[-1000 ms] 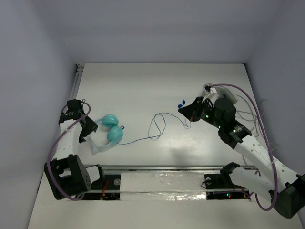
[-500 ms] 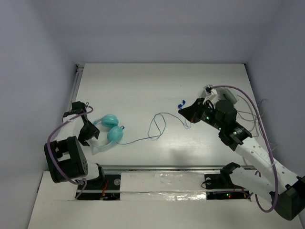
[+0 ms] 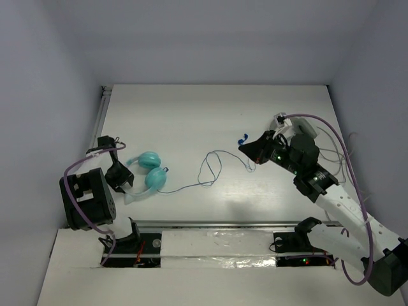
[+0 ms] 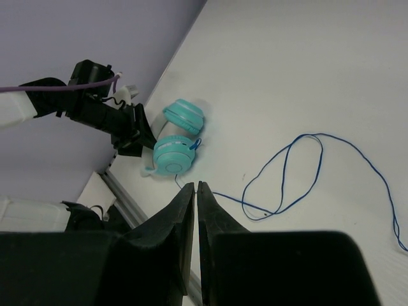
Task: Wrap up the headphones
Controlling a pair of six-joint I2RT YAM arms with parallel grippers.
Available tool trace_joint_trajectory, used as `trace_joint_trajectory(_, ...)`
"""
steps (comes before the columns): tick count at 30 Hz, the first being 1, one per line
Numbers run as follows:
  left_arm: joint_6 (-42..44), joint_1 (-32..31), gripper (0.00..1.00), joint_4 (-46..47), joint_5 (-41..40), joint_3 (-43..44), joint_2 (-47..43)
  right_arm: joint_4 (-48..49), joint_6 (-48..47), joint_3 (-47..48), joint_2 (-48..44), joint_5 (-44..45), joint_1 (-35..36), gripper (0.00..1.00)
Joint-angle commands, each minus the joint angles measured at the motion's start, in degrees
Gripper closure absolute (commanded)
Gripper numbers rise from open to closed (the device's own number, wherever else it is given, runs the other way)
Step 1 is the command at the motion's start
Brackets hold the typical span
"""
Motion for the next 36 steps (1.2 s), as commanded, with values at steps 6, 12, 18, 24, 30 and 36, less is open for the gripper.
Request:
trace_joint_trajectory(6, 0.82, 0.00, 0.93, 7.73, 5.18, 0.03, 3.47, 3.42, -0.84, -0.23, -0.84, 0.19, 0.46, 0.88)
trace_joint_trajectory(12, 2.49, 0.00, 0.75, 9.58, 8.43, 0.38, 4.88, 3.60, -1.02, 0.21, 0.30, 0.80, 0.46, 0.88)
trace_joint_trajectory(18, 2.58, 0.00, 0.55, 9.75, 8.00, 0.82, 5.41, 3.25, -1.45, 0.39, 0.21, 2.47, 0.46, 0.88)
trace_joint_trajectory(24, 1.53, -5.35, 0.61, 11.51, 4.93, 0.47, 8.04, 2.72, -1.90, 0.56, -0.58, 4.13, 0.46, 0.89)
trace_joint_trajectory(30, 3.19, -7.12, 1.00, 15.72, 5.01, -1.11, 9.37, 5.53, -0.84, -1.28, -3.92, 5.11, 0.46, 0.90)
trace_joint_trajectory(36, 7.32, -10.80, 1.00, 14.59, 5.27, 4.85, -1.78, 6.58, -0.75, -1.46, -1.99, 2.66, 0.46, 1.00)
